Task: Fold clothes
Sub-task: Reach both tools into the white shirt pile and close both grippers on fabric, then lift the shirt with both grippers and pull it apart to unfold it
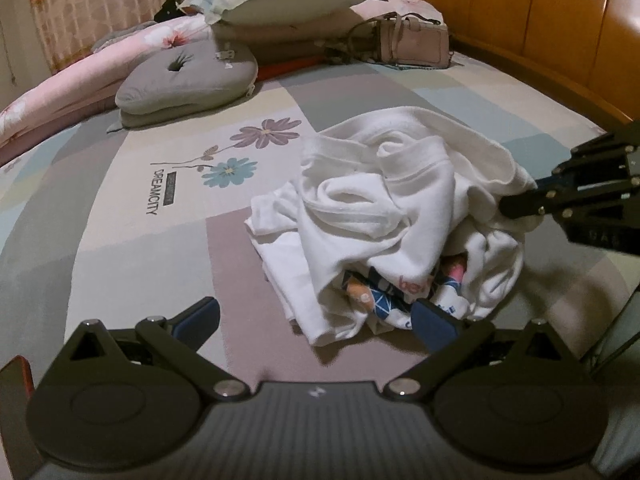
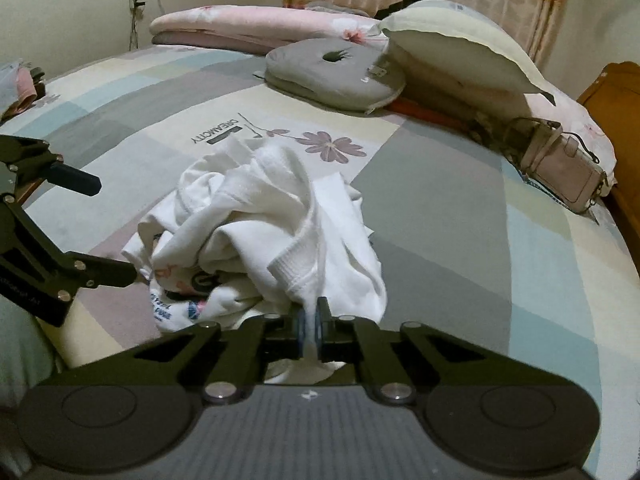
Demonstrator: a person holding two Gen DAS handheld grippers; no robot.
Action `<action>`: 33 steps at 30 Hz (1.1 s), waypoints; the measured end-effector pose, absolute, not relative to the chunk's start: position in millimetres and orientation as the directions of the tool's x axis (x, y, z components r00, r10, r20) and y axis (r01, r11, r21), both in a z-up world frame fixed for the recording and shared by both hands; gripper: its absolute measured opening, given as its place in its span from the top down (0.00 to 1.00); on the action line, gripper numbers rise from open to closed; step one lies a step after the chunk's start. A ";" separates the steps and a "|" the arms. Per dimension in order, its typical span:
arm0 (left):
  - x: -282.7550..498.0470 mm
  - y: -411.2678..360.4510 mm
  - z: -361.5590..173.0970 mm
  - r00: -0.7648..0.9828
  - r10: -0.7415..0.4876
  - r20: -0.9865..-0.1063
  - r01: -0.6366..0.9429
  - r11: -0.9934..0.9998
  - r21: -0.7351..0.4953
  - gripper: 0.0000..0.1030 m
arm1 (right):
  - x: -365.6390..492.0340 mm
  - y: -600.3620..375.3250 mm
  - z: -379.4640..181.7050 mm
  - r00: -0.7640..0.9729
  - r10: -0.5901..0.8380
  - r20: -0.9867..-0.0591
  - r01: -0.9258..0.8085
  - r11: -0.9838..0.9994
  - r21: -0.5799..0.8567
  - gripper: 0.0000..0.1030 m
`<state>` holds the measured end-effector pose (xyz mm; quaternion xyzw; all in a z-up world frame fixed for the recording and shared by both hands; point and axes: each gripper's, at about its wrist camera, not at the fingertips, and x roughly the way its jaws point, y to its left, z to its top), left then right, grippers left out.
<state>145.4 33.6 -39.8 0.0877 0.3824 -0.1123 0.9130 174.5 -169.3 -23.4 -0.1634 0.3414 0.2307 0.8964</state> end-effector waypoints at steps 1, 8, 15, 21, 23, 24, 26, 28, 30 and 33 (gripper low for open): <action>146.5 33.7 -39.7 0.683 -0.138 -0.717 0.276 0.958 0.079 0.02 | 176.4 -173.5 -21.7 0.667 0.293 -0.685 -0.515 0.846 -0.140 0.94; 161.8 39.5 -35.3 0.694 -0.114 -0.711 0.249 0.964 0.089 0.02 | 190.3 -208.5 -10.2 0.711 0.220 -0.668 -0.421 0.894 -0.153 0.94; 178.2 34.6 -34.1 0.727 -0.095 -0.680 0.262 0.954 0.146 0.02 | 199.8 -228.7 -7.3 0.712 0.204 -0.672 -0.377 0.919 -0.120 0.94; 199.1 26.6 -37.0 0.776 -0.034 -0.630 0.239 0.940 0.245 0.02 | 194.4 -224.2 -13.2 0.704 0.210 -0.678 -0.385 0.915 -0.117 0.94; 200.7 25.0 -39.6 0.775 -0.015 -0.632 0.234 0.935 0.265 0.02 | 194.5 -223.4 -14.8 0.699 0.214 -0.682 -0.387 0.915 -0.109 0.93; 198.7 24.6 -40.3 0.765 -0.048 -0.642 0.267 0.931 0.248 0.02 | 194.6 -223.1 -15.1 0.696 0.219 -0.684 -0.389 0.916 -0.103 0.93; 194.4 22.7 -42.5 0.759 -0.088 -0.645 0.311 0.920 0.240 0.02 | 194.2 -221.7 -15.7 0.693 0.226 -0.685 -0.393 0.915 -0.095 0.93; 196.1 21.8 -44.6 0.767 -0.073 -0.637 0.305 0.915 0.263 0.01 | 195.0 -219.3 -16.3 0.692 0.229 -0.684 -0.398 0.912 -0.098 0.93; 199.6 21.5 -46.4 0.778 -0.047 -0.626 0.289 0.913 0.290 0.00 | 196.1 -216.9 -16.9 0.692 0.232 -0.684 -0.404 0.909 -0.100 0.93; 211.6 32.6 -42.4 0.804 0.041 -0.593 0.188 0.929 0.320 0.00 | 197.4 -217.9 -16.6 0.693 0.232 -0.682 -0.401 0.911 -0.098 0.93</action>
